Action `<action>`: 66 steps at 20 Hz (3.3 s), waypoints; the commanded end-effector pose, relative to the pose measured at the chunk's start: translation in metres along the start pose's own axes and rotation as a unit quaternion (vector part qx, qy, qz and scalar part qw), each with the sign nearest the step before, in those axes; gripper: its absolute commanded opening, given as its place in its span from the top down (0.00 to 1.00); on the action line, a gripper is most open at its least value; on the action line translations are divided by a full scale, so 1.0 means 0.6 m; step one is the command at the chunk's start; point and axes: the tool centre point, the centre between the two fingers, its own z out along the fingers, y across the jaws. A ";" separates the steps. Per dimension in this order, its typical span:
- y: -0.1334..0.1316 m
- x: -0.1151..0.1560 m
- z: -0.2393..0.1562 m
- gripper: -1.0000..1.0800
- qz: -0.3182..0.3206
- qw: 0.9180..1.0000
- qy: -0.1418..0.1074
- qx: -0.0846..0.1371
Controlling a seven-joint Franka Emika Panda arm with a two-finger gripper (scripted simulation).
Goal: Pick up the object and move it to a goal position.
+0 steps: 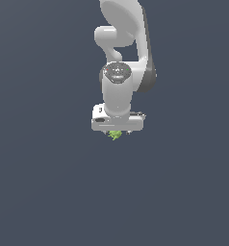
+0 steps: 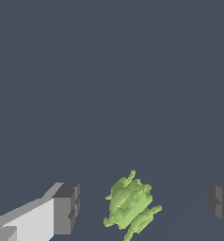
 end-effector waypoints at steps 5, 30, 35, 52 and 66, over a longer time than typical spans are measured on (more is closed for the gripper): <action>0.015 -0.001 -0.001 0.04 0.002 1.000 -0.002 -0.001; 0.036 -0.030 0.025 0.04 0.086 0.996 -0.002 -0.002; 0.029 -0.051 0.045 0.04 0.146 0.989 0.002 -0.002; 0.015 -0.129 0.105 0.04 0.339 0.941 0.013 -0.001; 0.014 -0.143 0.119 0.04 0.370 0.929 0.015 0.000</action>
